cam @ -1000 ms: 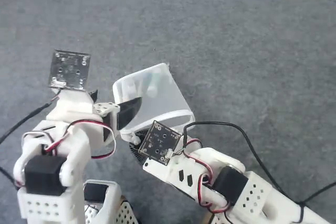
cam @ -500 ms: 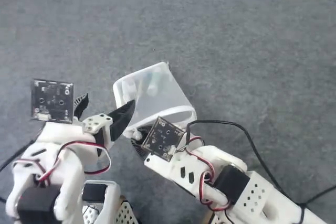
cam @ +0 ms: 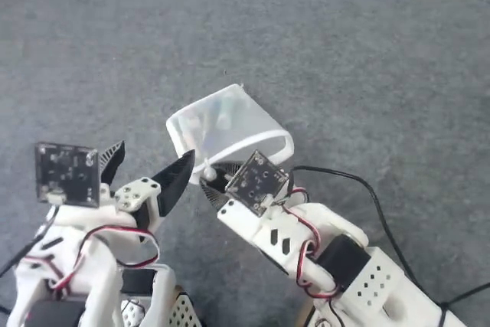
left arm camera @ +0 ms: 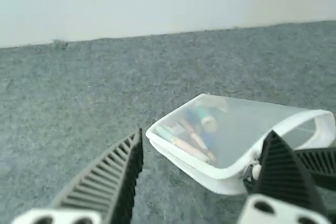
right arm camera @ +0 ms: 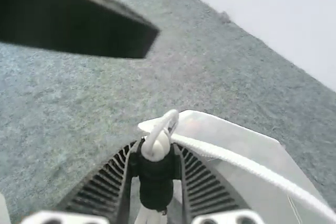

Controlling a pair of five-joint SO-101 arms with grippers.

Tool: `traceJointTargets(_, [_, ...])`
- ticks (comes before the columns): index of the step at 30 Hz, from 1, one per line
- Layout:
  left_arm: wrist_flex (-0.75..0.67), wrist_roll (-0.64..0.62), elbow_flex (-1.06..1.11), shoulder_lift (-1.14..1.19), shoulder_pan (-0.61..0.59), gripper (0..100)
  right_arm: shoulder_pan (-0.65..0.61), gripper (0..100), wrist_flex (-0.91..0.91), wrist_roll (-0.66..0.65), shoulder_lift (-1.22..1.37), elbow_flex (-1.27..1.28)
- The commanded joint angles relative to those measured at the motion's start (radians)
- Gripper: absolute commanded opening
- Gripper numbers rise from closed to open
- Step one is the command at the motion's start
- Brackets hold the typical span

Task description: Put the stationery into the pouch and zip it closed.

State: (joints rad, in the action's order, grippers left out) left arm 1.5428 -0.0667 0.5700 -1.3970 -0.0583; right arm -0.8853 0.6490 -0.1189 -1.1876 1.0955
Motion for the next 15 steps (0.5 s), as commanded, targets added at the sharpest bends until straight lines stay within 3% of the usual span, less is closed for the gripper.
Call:
traceJointTargets(1, [-0.032,0.043,0.038,-0.048,0.005,33,0.071,0.6,-0.051,0.068,-0.027,-0.012])
traceJointTargets(6, [-0.046,0.086,0.077,-0.057,0.009,33,0.133,0.6,-0.062,0.106,-0.091,-0.012])
traceJointTargets(15, [-0.032,0.164,0.137,-0.063,0.144,34,0.133,0.6,0.022,0.117,-0.332,0.002])
